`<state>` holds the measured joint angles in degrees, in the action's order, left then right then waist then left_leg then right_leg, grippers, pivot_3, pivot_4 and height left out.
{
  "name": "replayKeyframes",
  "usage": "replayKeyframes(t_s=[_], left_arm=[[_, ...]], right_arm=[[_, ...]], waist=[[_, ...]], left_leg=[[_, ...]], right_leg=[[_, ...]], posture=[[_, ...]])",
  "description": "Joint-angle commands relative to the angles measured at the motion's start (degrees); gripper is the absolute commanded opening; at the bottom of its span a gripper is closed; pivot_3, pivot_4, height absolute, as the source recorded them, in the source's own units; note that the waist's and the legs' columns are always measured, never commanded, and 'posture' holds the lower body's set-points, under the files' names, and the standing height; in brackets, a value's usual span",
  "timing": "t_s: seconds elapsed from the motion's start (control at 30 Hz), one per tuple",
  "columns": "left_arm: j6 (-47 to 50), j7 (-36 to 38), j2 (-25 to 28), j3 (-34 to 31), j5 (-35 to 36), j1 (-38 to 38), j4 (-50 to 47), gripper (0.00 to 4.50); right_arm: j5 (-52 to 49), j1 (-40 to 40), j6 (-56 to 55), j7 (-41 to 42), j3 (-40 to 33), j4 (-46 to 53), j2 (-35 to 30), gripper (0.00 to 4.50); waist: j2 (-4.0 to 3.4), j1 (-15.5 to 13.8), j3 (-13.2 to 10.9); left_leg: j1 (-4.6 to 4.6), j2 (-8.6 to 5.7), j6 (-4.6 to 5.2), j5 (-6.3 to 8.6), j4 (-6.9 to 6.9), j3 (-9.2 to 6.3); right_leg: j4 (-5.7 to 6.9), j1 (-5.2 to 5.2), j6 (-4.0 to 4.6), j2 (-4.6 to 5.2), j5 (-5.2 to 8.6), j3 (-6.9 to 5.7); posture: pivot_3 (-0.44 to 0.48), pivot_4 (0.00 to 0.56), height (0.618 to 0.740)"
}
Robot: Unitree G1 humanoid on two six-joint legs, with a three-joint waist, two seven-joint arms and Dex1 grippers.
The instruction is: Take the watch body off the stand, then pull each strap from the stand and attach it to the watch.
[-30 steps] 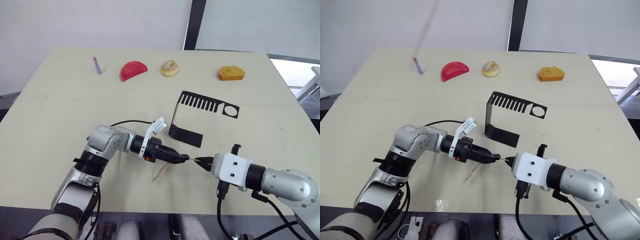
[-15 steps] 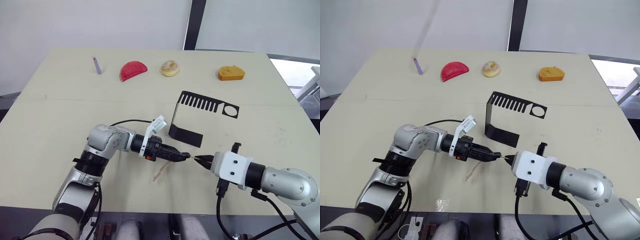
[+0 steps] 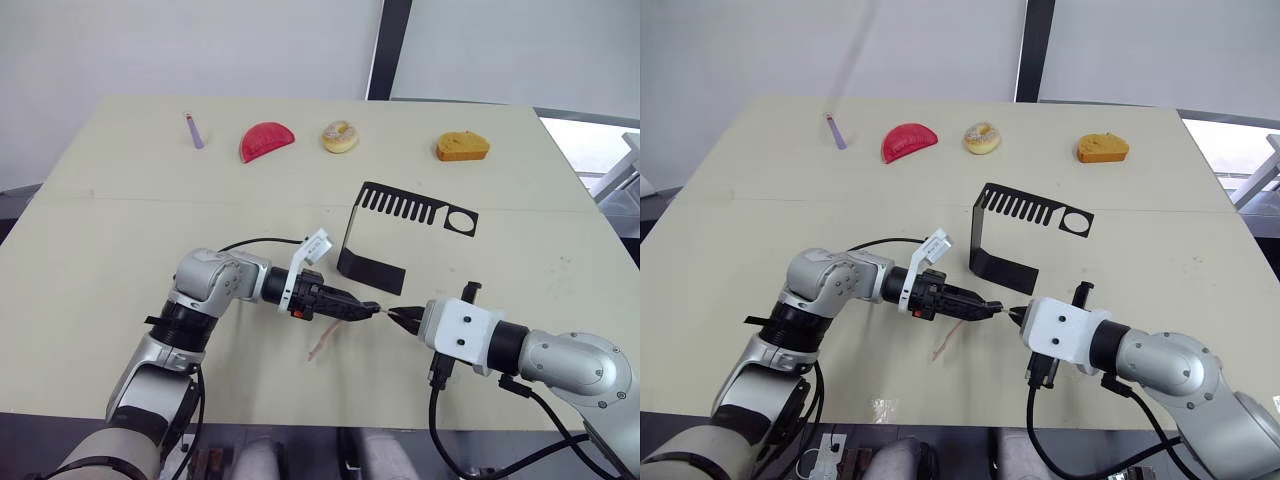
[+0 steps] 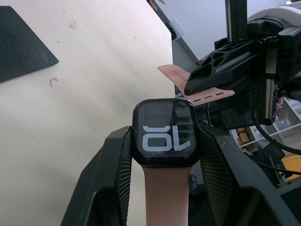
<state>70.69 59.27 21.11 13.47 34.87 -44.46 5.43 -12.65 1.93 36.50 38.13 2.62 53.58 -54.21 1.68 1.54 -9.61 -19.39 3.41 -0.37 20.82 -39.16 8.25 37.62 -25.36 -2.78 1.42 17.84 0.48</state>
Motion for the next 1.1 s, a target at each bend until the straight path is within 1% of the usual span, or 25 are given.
replayKeyframes(t_s=[0.03,0.7,1.1], left_arm=[[0.5,0.0,-1.3,-0.8,2.0,-1.0,-0.9,1.6],[2.3,-0.9,-2.5,-2.0,2.6,-1.5,-2.4,1.6],[2.9,-1.0,-2.5,-2.2,2.8,-1.5,-3.0,1.6]], right_arm=[[0.2,1.4,-0.4,0.2,0.6,3.0,0.6,0.0],[1.3,5.8,1.5,0.2,3.1,1.4,1.1,0.0],[2.7,6.3,2.0,0.0,3.6,0.1,0.8,0.0]], waist=[[0.0,0.0,0.0],[0.0,0.0,0.0],[0.0,0.0,0.0]], left_leg=[[0.0,0.0,0.0,0.0,0.0,0.0],[0.0,0.0,0.0,0.0,0.0,0.0],[0.0,0.0,0.0,0.0,0.0,0.0]], right_leg=[[0.0,0.0,0.0,0.0,0.0,0.0],[0.01,-0.01,0.01,0.01,0.0,0.0],[0.02,-0.01,0.01,0.01,0.0,0.0]], posture=[[0.0,0.15,0.737],[0.0,0.15,0.737],[0.0,0.15,0.737]])
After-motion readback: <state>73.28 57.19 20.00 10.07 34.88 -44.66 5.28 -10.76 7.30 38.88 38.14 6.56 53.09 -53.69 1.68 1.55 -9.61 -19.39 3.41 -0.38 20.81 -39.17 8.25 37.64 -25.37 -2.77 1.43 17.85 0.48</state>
